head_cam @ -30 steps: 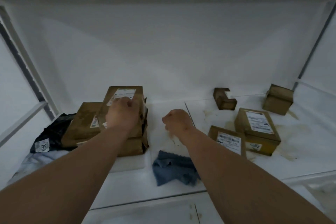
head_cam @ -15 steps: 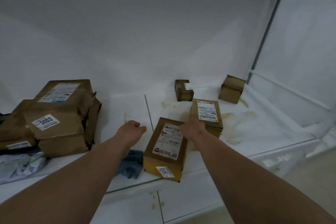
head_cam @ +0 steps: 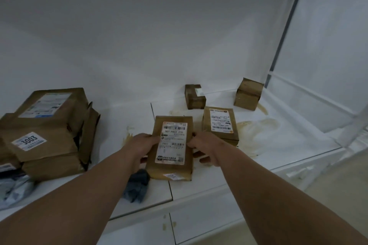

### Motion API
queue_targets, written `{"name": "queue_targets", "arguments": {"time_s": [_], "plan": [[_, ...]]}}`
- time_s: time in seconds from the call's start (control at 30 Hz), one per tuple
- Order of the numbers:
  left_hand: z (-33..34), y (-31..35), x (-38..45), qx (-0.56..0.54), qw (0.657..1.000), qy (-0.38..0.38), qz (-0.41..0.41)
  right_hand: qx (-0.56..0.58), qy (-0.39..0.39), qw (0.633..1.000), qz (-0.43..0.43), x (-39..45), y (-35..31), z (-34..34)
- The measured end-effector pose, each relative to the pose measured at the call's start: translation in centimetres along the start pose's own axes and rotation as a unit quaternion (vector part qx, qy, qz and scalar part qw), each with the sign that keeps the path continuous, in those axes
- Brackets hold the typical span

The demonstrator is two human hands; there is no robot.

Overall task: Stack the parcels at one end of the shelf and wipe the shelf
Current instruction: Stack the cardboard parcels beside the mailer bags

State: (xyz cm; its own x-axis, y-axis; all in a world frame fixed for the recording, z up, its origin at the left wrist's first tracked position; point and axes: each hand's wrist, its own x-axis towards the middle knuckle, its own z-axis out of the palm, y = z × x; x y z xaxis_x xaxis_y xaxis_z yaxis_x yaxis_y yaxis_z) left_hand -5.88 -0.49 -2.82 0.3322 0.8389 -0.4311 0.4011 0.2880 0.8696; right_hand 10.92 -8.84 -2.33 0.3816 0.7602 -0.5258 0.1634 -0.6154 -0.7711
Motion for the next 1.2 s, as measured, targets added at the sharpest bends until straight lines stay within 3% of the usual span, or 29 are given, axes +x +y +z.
{"name": "queue_targets", "arguments": {"time_s": [0.17, 0.33, 0.47, 0.7, 1.2], "plan": [[-2.1, 0.5, 0.3, -0.084, 0.995, 0.048, 0.014, 0.088, 0.003, 0.994, -0.063, 0.1, -1.4, 0.5], [-3.4, -0.1, -0.3, -0.182, 0.98, 0.074, -0.025, 0.091, 0.027, 0.986, -0.135, 0.1, -1.8, 0.8], [-3.8, -0.5, -1.1, -0.219, 0.971, 0.092, -0.038, 0.145, 0.015, 0.978, -0.147, -0.1, -2.5, 1.1], [-4.4, -0.4, -3.0, -0.207, 0.97, 0.12, -0.039, 0.199, -0.007, 0.968, -0.15, -1.0, -3.3, 1.6], [-4.0, 0.9, -4.9, -0.2, 0.975, 0.096, 0.001, 0.211, -0.043, 0.97, -0.112, -2.2, -1.4, 1.3]]}}
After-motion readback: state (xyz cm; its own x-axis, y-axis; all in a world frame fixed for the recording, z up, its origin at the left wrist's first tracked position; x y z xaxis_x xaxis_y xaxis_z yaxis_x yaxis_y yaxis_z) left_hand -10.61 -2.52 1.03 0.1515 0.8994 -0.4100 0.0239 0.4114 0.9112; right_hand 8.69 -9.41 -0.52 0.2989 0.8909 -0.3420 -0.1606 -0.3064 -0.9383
